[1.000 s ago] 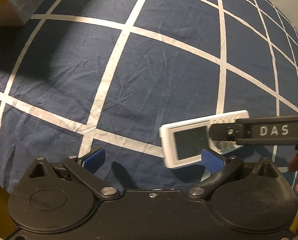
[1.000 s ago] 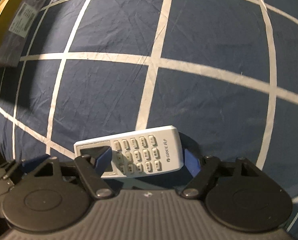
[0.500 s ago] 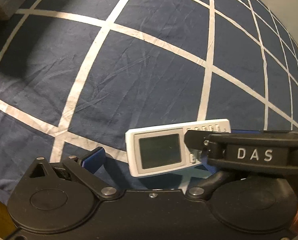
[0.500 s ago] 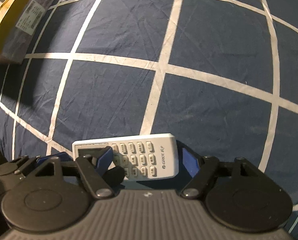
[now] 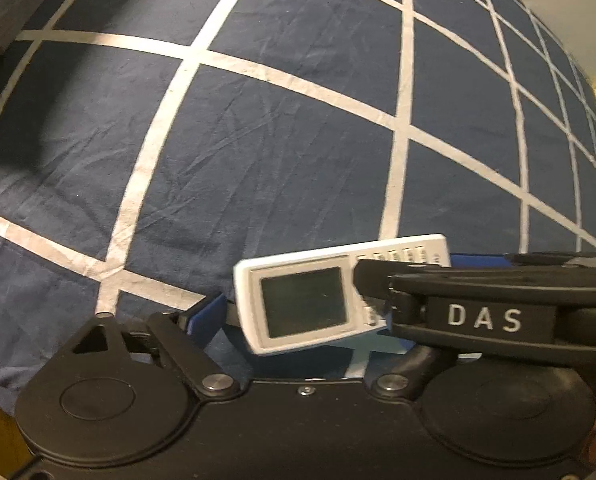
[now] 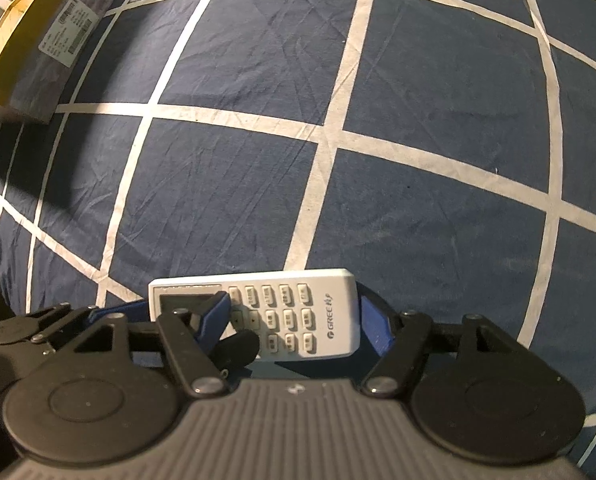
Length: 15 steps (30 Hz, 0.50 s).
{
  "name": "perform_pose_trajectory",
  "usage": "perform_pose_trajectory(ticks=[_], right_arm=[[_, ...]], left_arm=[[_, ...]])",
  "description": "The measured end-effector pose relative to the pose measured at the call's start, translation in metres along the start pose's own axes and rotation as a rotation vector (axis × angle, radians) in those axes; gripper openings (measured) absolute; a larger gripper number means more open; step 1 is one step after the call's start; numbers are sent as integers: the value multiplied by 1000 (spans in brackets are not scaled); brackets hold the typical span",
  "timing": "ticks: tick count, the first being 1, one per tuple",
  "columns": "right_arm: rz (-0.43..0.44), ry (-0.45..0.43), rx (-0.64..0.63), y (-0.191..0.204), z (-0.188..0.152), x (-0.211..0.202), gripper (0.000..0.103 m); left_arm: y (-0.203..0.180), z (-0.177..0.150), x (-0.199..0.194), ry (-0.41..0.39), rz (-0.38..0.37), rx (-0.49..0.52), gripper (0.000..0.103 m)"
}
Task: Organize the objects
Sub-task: 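Close the right gripper on the white GREE remote, then lift the GREE remote with the right gripper and carry it over the cardboard box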
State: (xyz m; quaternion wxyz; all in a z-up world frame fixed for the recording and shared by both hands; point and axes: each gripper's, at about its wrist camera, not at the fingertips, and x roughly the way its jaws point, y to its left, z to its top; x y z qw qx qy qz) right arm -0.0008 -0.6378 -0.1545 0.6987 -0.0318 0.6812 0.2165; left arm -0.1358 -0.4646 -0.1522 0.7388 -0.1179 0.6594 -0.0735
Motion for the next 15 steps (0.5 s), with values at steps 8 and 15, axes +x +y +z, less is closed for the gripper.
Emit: perform_pose_trajectory(ticks=[8,15], right_arm=[[-8,-23,4,14,-1,-2,69],[1,-60,6,44,9,-10,69]], left_arm=[[7,5,-6,5,10,23,80],[26,17,-27,-29,24,40,80]])
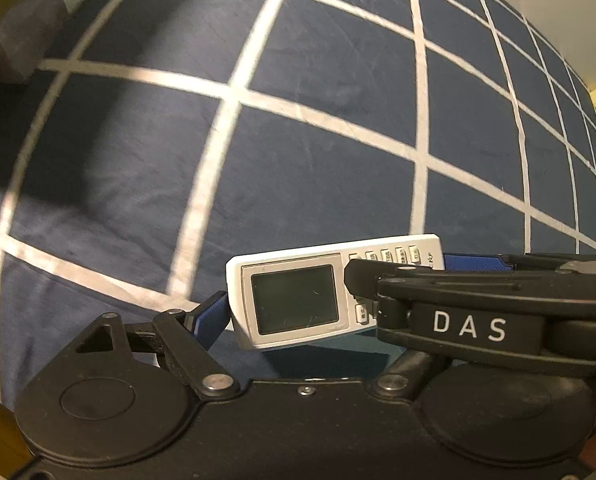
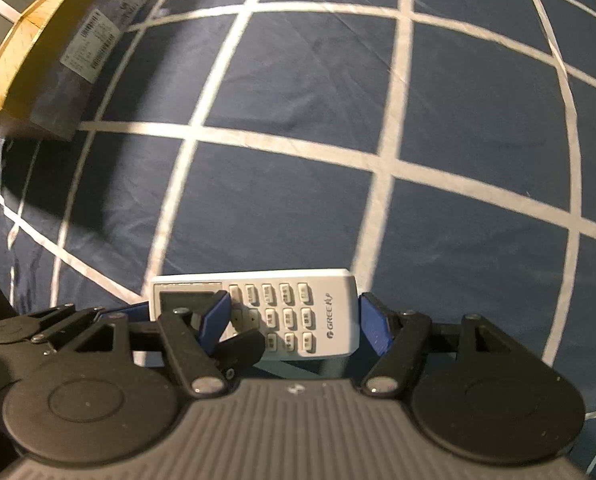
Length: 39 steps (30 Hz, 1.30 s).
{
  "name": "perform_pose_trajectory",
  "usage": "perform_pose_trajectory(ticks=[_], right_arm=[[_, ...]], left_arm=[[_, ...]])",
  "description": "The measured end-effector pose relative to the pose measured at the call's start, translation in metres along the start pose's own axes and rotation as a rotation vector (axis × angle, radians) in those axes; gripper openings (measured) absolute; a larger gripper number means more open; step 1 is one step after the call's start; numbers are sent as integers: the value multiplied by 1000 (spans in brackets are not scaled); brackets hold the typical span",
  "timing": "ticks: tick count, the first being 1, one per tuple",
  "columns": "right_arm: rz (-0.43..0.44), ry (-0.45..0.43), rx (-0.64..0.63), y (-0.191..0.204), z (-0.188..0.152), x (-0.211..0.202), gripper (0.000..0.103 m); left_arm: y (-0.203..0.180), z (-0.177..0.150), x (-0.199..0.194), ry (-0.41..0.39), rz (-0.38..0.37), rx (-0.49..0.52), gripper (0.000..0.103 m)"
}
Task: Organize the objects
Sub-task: 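Lift the GREE remote with the right gripper and carry it over the cardboard box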
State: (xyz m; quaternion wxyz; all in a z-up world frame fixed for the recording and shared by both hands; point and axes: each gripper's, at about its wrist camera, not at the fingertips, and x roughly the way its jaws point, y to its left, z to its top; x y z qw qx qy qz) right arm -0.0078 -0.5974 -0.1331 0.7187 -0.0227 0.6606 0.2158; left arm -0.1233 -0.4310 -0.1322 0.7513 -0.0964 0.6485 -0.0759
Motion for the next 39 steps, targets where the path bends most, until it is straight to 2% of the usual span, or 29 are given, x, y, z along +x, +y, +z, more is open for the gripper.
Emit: perform_pose_trajectory(ticks=[9,22,32,39], right_arm=[[16,-71,16,58,33,-16,69],[13,-174,140,161,90,-40,69],[4,-239,214,247,111,-38,69],[8,-267,233,296,128,-28,69]], left_arm=[[42,40,-44,-56,14,40,80],[127,114,-113,-93,2,187,80],[200,145,-153,-107,-8,288,80],[245,166,-168,-117,-3,314,80]])
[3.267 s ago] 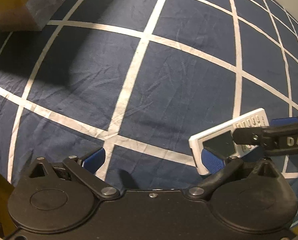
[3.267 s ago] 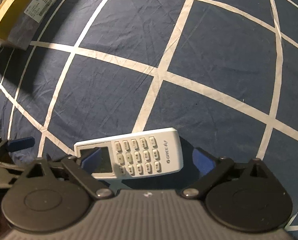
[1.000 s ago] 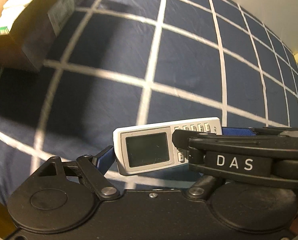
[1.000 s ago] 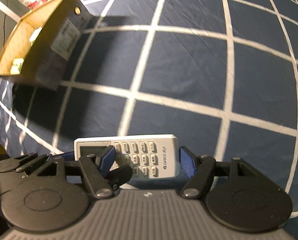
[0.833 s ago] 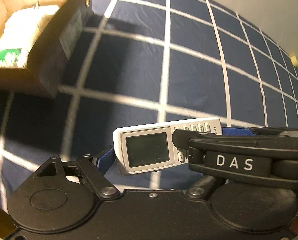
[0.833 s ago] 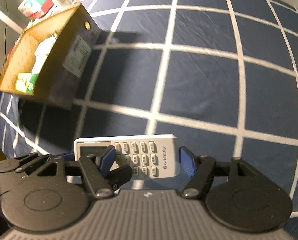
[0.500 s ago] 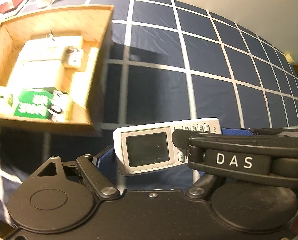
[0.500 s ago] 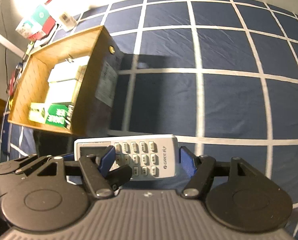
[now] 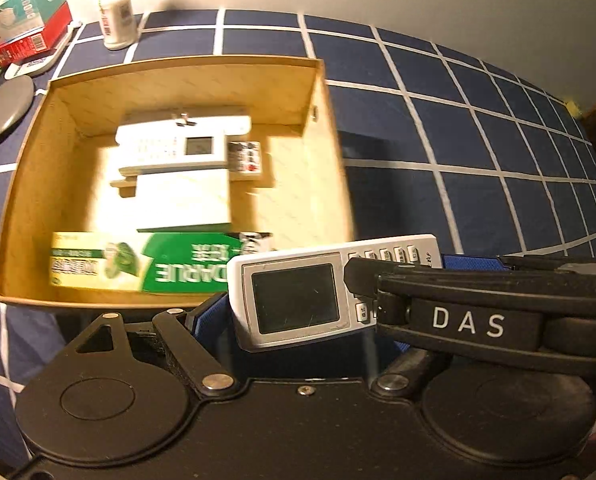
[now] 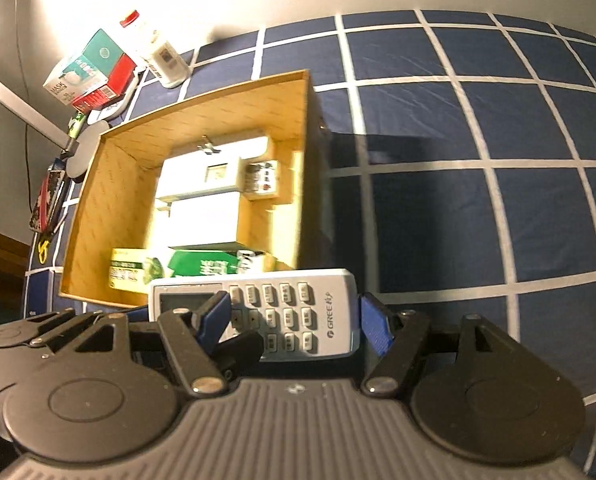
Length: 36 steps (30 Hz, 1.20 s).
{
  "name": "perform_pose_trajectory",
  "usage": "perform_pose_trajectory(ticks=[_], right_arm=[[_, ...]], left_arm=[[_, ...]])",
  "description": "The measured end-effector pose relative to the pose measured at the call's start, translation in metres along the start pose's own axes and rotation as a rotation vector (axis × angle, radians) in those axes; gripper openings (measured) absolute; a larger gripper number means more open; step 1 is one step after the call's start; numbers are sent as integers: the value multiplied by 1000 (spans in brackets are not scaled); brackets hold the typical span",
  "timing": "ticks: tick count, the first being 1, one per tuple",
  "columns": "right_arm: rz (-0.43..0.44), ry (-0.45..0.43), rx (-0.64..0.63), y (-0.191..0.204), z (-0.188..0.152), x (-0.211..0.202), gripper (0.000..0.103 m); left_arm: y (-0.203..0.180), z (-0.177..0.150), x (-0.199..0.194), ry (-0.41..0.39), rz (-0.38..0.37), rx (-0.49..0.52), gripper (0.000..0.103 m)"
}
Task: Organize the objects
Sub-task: 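Lift the GREE remote with the right gripper and carry it over the cardboard box, then lower the GREE remote into the cardboard box and open the right gripper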
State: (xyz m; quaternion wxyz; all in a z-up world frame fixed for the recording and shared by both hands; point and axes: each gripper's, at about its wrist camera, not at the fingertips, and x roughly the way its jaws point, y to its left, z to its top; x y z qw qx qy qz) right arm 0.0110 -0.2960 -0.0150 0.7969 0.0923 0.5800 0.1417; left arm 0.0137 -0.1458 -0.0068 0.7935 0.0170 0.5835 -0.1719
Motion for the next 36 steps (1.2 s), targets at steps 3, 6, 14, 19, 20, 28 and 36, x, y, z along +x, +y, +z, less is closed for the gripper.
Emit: perform_pose_trajectory(ticks=[3,6,14,19,20,28,36], right_arm=[[4,-3,7,17,2,6,69],[7,-3,8,31,6,12,69],[15,0,21,62,19,34,69],[14,11,21,75,29,48,69],[14,13,19,78,32,52,69],[13,52,11,93,53,85,69],[-2,105,41,92,76,124,69]], left_arm=[[17,3,-3,1,3,7,79],[32,7,-5,1,6,9,79],[68,20,-2,11,14,15,79],[87,31,5,27,12,12,79],[90,33,7,27,12,11,79],[118,53,29,62,13,-8,79],[135,77,64,120,-1,-4,79]])
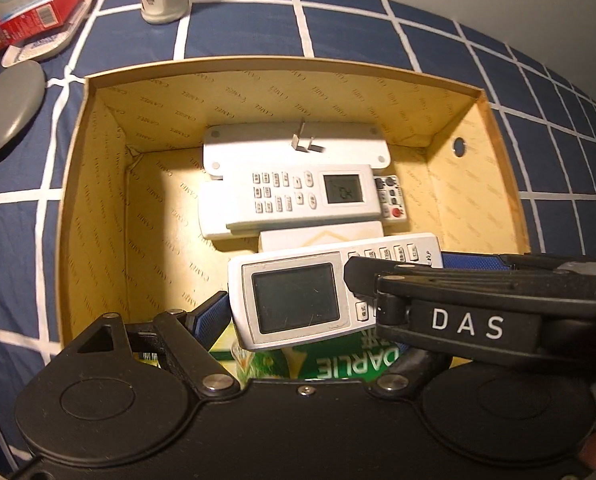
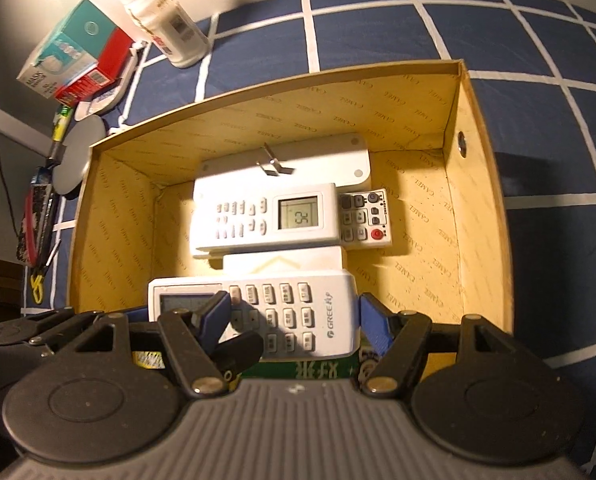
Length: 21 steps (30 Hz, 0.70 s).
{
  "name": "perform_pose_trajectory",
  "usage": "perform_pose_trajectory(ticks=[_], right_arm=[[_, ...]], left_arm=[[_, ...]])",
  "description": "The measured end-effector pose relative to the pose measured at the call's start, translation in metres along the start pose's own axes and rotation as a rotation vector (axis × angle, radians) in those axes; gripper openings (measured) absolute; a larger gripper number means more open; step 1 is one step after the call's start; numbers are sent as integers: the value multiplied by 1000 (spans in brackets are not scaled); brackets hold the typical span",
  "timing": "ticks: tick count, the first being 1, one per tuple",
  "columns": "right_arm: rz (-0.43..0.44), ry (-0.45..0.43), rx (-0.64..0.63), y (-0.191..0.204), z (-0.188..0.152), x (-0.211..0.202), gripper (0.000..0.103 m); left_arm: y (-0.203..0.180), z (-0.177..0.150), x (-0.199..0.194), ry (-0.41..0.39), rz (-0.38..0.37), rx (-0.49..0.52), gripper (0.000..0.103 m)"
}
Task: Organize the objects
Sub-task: 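Lower the GREE remote into the cardboard box and open the right gripper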
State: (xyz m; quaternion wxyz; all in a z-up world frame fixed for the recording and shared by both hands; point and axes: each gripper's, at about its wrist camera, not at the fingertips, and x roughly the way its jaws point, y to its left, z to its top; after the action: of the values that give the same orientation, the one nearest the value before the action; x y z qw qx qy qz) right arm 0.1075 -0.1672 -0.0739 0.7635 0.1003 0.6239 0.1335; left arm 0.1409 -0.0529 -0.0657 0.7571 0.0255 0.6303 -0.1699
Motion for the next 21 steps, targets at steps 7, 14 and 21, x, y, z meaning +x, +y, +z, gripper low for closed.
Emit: perform_pose_trajectory(ticks=[7,14,21], right_arm=[[-10,36,24,-4,16,23,69],[-27,69,26,-5,22,38,69],[-41,71,35,-3,25,39,70]], left_arm=[[9,17,22,42,-9,4,80],[16,21,36,68,-26,-16,80],[20,25,39,73,-44,-20,80]])
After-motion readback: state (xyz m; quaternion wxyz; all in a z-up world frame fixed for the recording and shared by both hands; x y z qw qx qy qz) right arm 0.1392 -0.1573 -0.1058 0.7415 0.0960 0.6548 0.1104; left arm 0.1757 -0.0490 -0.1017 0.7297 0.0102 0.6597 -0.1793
